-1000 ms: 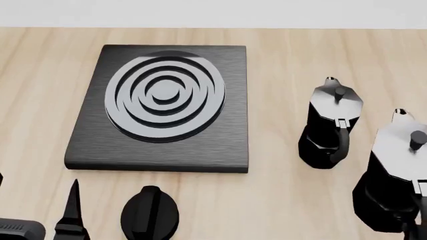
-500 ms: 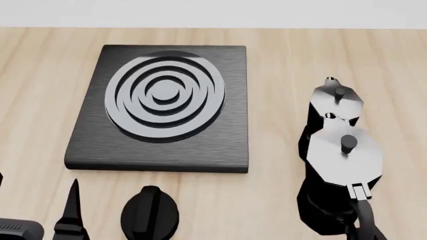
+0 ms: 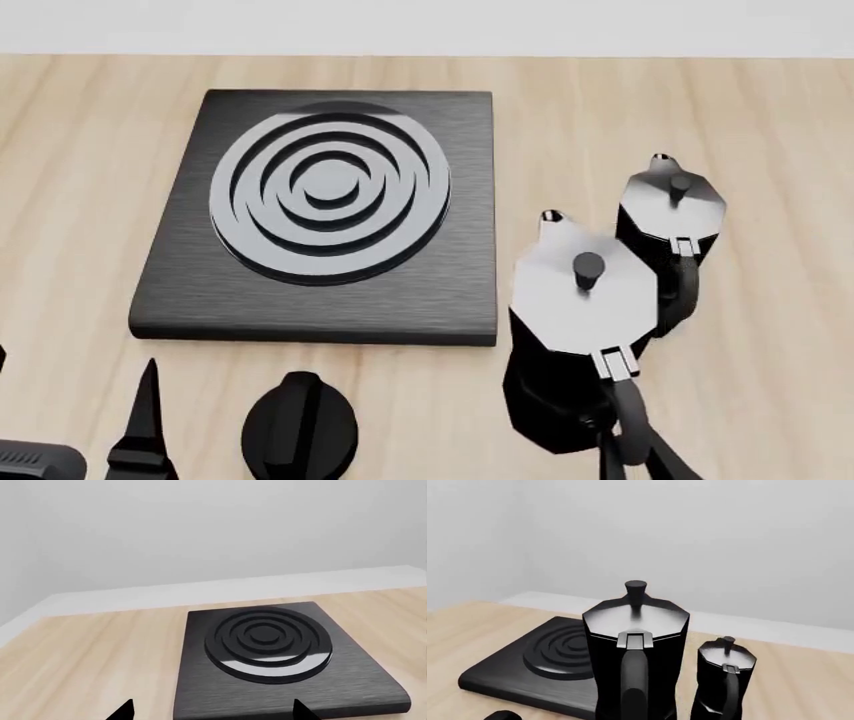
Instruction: Put the right moka pot on the stove.
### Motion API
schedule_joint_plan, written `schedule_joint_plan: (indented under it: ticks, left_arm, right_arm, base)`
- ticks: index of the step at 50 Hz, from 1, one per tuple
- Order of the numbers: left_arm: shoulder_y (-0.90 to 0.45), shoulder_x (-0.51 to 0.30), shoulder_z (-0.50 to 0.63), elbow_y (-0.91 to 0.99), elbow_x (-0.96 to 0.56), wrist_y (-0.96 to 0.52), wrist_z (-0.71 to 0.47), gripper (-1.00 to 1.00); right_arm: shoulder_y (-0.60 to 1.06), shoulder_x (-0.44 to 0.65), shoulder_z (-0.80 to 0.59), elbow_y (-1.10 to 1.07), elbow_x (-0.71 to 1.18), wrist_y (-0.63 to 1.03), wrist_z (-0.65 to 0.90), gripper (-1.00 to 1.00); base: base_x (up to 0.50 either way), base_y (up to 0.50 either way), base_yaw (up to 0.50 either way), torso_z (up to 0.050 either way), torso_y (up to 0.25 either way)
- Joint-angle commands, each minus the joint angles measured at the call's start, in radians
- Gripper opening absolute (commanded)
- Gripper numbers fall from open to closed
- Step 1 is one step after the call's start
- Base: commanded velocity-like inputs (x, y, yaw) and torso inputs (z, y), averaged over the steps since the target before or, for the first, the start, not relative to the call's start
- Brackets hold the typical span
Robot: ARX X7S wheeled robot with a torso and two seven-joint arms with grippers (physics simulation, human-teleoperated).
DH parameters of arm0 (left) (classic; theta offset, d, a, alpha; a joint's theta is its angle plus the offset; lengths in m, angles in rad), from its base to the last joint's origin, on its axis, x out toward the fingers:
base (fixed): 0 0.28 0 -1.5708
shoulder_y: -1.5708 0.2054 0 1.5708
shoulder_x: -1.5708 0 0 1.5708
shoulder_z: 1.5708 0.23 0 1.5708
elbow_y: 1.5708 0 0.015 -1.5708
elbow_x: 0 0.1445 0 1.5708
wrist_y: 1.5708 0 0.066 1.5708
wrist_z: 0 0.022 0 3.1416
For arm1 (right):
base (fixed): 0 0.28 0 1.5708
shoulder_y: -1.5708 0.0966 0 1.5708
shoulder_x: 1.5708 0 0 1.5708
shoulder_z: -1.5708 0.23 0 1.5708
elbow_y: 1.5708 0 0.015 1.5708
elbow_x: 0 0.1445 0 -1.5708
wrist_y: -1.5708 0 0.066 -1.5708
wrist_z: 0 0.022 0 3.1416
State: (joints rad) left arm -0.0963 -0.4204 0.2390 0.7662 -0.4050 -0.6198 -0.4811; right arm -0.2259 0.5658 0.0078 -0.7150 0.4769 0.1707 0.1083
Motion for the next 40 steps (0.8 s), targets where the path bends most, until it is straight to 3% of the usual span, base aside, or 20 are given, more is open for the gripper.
schedule_joint_plan:
  ticks: [1, 40]
  left_arm:
    - [0.001, -0.003, 0.004, -0.001, 0.001, 0.007, -0.001, 1.00]
    - [0.005, -0.013, 0.010, -0.003, -0.005, 0.025, -0.005, 1.00]
  right_arm:
    - [0.084, -0.007, -0.053, -0.016, -0.016, 0.038, -0.006, -1.00]
    - [0.436, -0.055, -0.204, 0.046, -0.003, 0.267, 0.024, -1.00]
  base:
    - [0.00, 0.00, 0.00, 0.000, 0.000]
    - [0.00, 0.00, 0.00, 0.000, 0.001]
